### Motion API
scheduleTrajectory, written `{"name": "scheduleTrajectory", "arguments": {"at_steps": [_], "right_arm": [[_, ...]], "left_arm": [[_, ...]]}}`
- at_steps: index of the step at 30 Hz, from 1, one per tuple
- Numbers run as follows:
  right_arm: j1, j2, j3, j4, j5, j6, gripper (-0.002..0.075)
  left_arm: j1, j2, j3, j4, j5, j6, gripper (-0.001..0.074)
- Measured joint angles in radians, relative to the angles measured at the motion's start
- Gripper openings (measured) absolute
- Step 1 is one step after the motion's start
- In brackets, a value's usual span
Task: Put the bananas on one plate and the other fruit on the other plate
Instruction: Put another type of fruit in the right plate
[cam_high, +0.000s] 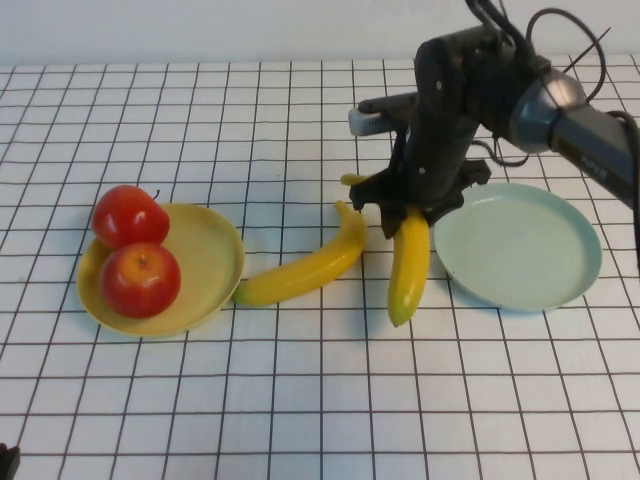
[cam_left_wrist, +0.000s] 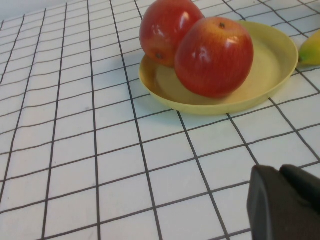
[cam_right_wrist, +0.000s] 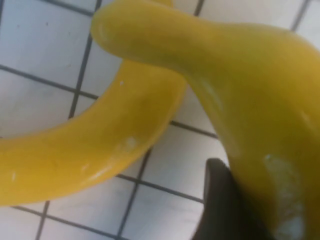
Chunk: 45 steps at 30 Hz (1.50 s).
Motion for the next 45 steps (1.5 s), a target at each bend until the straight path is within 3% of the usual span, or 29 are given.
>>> {"name": "scheduleTrajectory", "arguments": {"at_steps": [7, 27, 34, 45], "right_arm": [[-0.023, -0.118, 0.000, -0.081, 0.005, -0.030, 0.0322], [-0.265, -0.119, 0.167, -0.146, 0.008, -0.173, 0.0328], [-0.273, -0.099, 0.174, -0.145, 0.006, -0.181, 0.0501], [-0.181, -0.114, 0.046, 0.003, 0.006, -0.158, 0.0530]], "left_arm": [[0.000, 0.000, 0.000, 0.000, 0.000, 0.000, 0.0001], [0.000, 0.000, 0.000, 0.000, 0.000, 0.000, 0.0001], [0.000, 0.000, 0.000, 0.000, 0.000, 0.000, 0.0001], [0.000, 0.000, 0.000, 0.000, 0.000, 0.000, 0.0001]]}}
